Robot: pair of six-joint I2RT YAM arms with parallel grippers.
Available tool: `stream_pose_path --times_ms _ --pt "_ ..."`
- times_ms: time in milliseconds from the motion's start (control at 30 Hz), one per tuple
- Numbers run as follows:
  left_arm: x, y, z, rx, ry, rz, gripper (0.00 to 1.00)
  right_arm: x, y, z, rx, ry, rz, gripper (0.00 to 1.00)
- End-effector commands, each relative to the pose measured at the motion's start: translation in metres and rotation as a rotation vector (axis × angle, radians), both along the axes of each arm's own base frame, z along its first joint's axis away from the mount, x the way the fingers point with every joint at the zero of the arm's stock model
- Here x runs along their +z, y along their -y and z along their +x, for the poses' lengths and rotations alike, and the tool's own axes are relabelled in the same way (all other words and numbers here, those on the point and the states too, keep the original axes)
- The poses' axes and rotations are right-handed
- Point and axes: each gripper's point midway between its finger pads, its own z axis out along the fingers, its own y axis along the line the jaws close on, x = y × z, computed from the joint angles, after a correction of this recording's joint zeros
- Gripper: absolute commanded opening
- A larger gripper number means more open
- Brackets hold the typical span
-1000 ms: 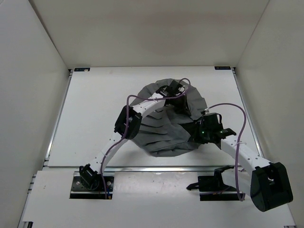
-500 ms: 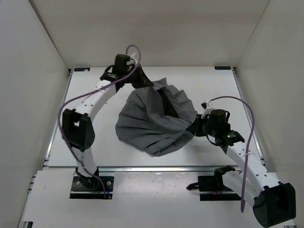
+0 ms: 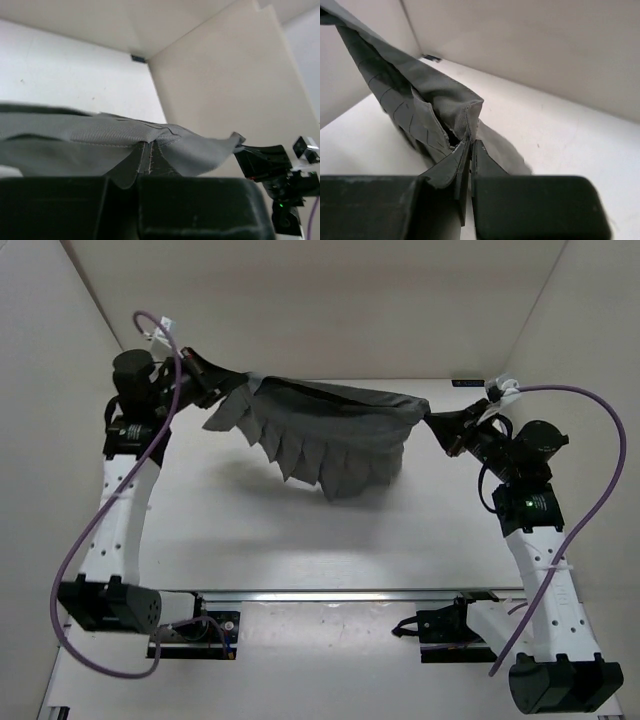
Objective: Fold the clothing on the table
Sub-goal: Flatten the skirt out
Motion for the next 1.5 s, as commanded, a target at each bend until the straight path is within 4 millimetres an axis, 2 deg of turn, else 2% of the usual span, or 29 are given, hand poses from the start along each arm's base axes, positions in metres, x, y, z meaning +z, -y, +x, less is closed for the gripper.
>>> stream_pose_path --times_ms 0,67,100,167,267,300,367,433,533,600,633,700,733,800,833,900,1000,1067,1100,1133,1167,1233,1267,1300,1333,1367,1400,1433,1467 --pt "0.047 -0.011 -0.037 -0.011 0.127 -0.062 0.0 0.048 -0.006 -0.011 0.061 0.179 -0.02 0.0" --pt "0.049 -0.014 -0.048 -0.021 0.131 -0.084 0.0 0.063 -0.006 -0.019 0.068 0.22 -0.028 0.0" --pt "0.049 -0.025 -0.053 -0.005 0.136 -0.096 0.0 0.07 -0.005 -0.023 0.059 0.228 -0.031 0.0" --pt "0.045 -0.026 -0.064 -0.019 0.129 -0.125 0.0 0.083 -0.006 -0.036 0.063 0.276 -0.051 0.0" --pt "0.062 -0.024 -0.088 -0.022 0.178 -0.147 0.0 0.085 -0.007 -0.052 0.063 0.269 -0.077 0.0" --pt "0.065 -0.022 -0.092 -0.023 0.184 -0.156 0.0 0.095 -0.007 -0.056 0.058 0.288 -0.076 0.0" --pt "0.063 -0.023 -0.096 -0.017 0.172 -0.168 0.0 0.099 -0.008 -0.06 0.055 0.28 -0.08 0.0" --pt "0.056 -0.025 -0.094 -0.01 0.158 -0.174 0.0 0.094 -0.01 -0.055 0.059 0.255 -0.083 0.0" --pt "0.03 -0.02 -0.081 -0.036 0.11 -0.211 0.0 0.075 -0.017 -0.039 0.091 0.188 -0.072 0.0" --pt "0.001 -0.016 -0.064 -0.056 0.042 -0.238 0.0 0.053 -0.026 -0.02 0.155 0.109 -0.06 0.0" --pt "0.003 -0.012 -0.061 -0.075 0.065 -0.236 0.0 0.047 -0.029 -0.015 0.172 0.092 -0.061 0.0" --pt "-0.007 -0.007 -0.04 -0.095 0.034 -0.219 0.0 0.026 -0.034 0.01 0.193 0.017 -0.052 0.0" --pt "-0.007 -0.007 -0.035 -0.093 0.038 -0.202 0.0 0.028 -0.036 0.018 0.192 0.018 -0.052 0.0" --pt "0.003 -0.011 -0.011 -0.092 0.051 -0.17 0.0 0.045 -0.034 0.031 0.17 0.067 -0.073 0.0" --pt "0.005 -0.012 -0.004 -0.093 0.046 -0.165 0.0 0.045 -0.035 0.039 0.173 0.055 -0.079 0.0" --pt "0.03 -0.013 0.01 -0.136 0.086 -0.149 0.0 0.077 -0.03 0.045 0.153 0.119 -0.099 0.0" --pt "0.056 -0.017 0.016 -0.147 0.144 -0.121 0.0 0.104 -0.024 0.045 0.129 0.17 -0.12 0.0" --pt "0.058 -0.018 0.011 -0.153 0.153 -0.107 0.0 0.101 -0.022 0.049 0.116 0.163 -0.145 0.0" --pt "0.05 -0.019 0.009 -0.148 0.142 -0.107 0.0 0.09 -0.022 0.054 0.115 0.137 -0.152 0.0" --pt "0.029 -0.019 0.007 -0.145 0.1 -0.112 0.0 0.086 -0.023 0.053 0.119 0.128 -0.152 0.0" --pt "0.02 -0.018 0.004 -0.149 0.09 -0.117 0.0 0.072 -0.023 0.054 0.124 0.088 -0.147 0.0" --pt "-0.031 -0.014 -0.009 -0.157 0.011 -0.116 0.0 0.028 -0.029 0.053 0.156 -0.022 -0.149 0.0" --pt "-0.05 -0.012 -0.014 -0.157 -0.035 -0.113 0.0 0.014 -0.03 0.053 0.146 -0.07 -0.148 0.0" --pt "-0.083 -0.01 -0.024 -0.148 -0.089 -0.091 0.0 -0.019 -0.034 0.05 0.158 -0.158 -0.15 0.0" --pt "-0.121 -0.008 -0.036 -0.135 -0.157 -0.075 0.05 -0.03 -0.033 0.047 0.136 -0.198 -0.145 0.0" --pt "-0.143 -0.005 -0.044 -0.138 -0.206 -0.073 0.19 -0.063 -0.034 0.04 0.124 -0.292 -0.123 0.0" --pt "-0.177 -0.006 -0.059 -0.132 -0.261 -0.079 0.31 -0.093 -0.032 0.026 0.111 -0.382 -0.088 0.03" --pt "-0.208 0.008 -0.082 -0.175 -0.327 -0.084 0.37 -0.126 -0.027 0.011 0.081 -0.483 -0.033 0.09" --pt "-0.221 0.009 -0.09 -0.176 -0.354 -0.084 0.54 -0.14 -0.025 0.003 0.075 -0.52 -0.004 0.15"
